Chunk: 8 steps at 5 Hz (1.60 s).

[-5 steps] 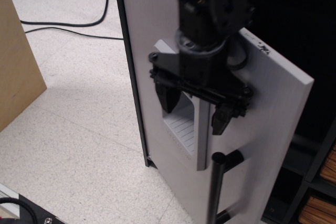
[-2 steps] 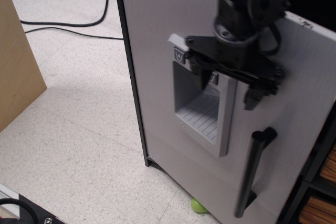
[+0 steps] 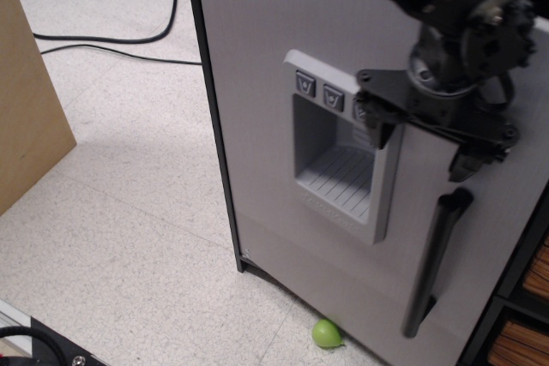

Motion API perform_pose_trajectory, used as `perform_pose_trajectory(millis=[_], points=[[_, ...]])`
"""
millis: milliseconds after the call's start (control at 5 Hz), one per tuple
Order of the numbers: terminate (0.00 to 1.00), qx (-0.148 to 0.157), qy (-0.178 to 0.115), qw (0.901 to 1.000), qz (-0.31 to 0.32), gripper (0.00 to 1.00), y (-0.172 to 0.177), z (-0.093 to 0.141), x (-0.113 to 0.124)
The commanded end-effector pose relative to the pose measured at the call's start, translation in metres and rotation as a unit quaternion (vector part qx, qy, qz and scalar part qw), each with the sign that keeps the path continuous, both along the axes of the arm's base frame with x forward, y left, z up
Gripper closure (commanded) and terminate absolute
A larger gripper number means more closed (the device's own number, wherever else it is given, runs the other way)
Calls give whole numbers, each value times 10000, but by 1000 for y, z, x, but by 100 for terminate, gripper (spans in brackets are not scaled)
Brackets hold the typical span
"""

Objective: Close fridge

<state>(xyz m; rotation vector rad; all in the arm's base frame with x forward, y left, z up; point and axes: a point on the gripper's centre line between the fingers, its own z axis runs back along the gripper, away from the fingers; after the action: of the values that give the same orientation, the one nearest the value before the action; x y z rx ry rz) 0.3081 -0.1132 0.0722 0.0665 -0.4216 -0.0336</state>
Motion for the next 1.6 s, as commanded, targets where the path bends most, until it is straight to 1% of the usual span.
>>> perform_pose_trajectory(millis=[0, 400, 800, 1200, 1400], points=[[0, -146, -451, 9989, -5, 0, -9, 20, 31], [0, -218, -483, 9985, 118, 0, -7, 17, 40], [0, -217, -530, 9982, 162, 0, -7, 15, 55], [0, -200, -492, 9983, 252, 0, -8, 11, 66], [0, -263, -372, 9988, 204, 0, -5, 17, 56]])
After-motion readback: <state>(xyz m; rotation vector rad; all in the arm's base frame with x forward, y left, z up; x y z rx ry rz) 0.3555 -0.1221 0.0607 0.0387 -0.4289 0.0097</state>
